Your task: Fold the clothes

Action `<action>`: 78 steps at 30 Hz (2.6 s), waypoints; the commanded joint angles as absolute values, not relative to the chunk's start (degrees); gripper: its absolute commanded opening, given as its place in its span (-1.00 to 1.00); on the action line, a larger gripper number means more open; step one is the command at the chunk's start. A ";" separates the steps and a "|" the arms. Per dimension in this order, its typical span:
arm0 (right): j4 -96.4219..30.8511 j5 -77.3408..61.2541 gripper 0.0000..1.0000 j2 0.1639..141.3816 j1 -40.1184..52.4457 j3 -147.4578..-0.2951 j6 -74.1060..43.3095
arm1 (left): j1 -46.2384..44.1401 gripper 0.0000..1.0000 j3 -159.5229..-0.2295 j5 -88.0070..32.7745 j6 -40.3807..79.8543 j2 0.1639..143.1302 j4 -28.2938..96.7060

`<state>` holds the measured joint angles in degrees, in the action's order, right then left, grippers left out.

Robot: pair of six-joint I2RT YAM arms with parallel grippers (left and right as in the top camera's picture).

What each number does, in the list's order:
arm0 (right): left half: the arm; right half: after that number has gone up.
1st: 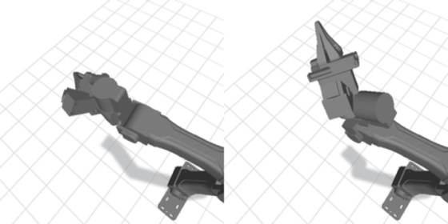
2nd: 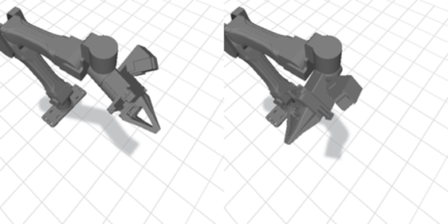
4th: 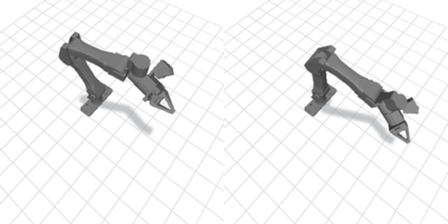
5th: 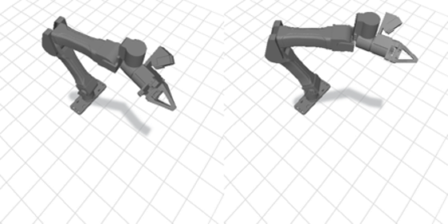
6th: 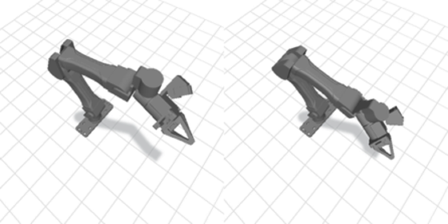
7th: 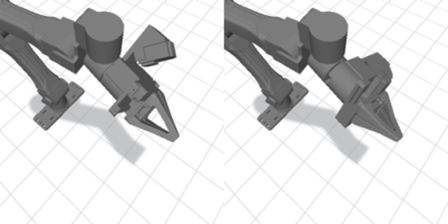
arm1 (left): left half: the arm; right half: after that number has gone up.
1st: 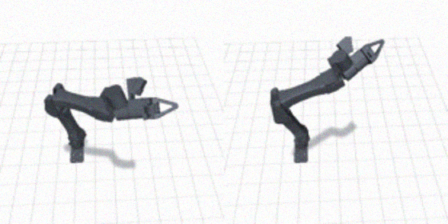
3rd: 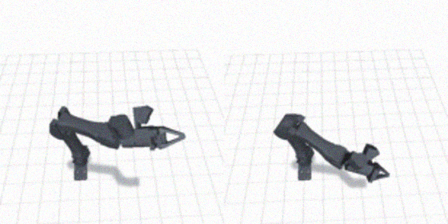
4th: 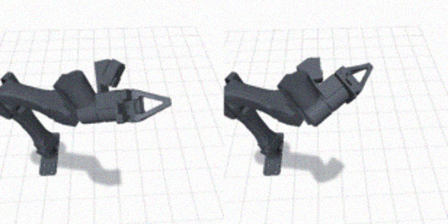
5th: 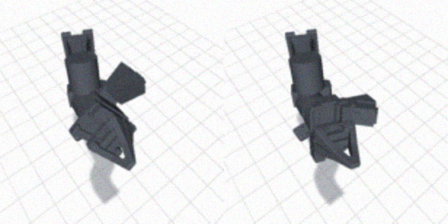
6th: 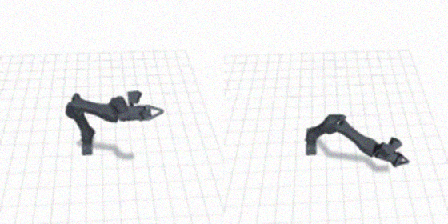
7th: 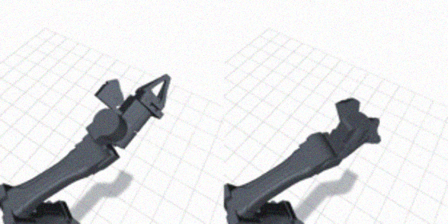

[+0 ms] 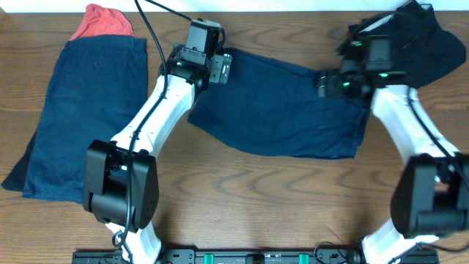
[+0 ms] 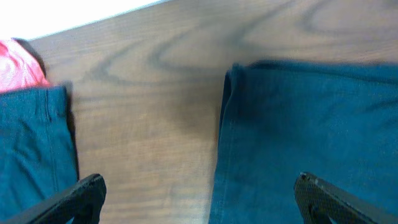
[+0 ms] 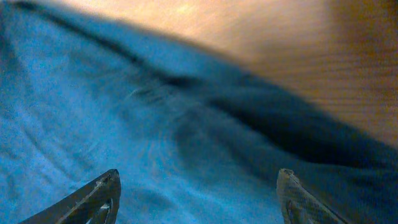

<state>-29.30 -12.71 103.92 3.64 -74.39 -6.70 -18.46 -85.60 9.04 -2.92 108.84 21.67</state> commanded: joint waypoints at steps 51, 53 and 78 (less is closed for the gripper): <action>-46.17 -13.56 0.77 95.96 4.51 -83.85 -4.34 | -9.93 -0.14 -85.82 -14.37 -8.10 115.72 40.32; -49.21 -13.56 0.80 96.25 2.33 -83.42 -5.23 | -9.93 -0.37 -85.69 -14.37 -8.10 115.74 40.25; -47.48 -10.17 0.79 96.27 -10.41 -69.91 -6.09 | -9.93 -0.88 -85.38 -13.30 -6.74 125.19 33.52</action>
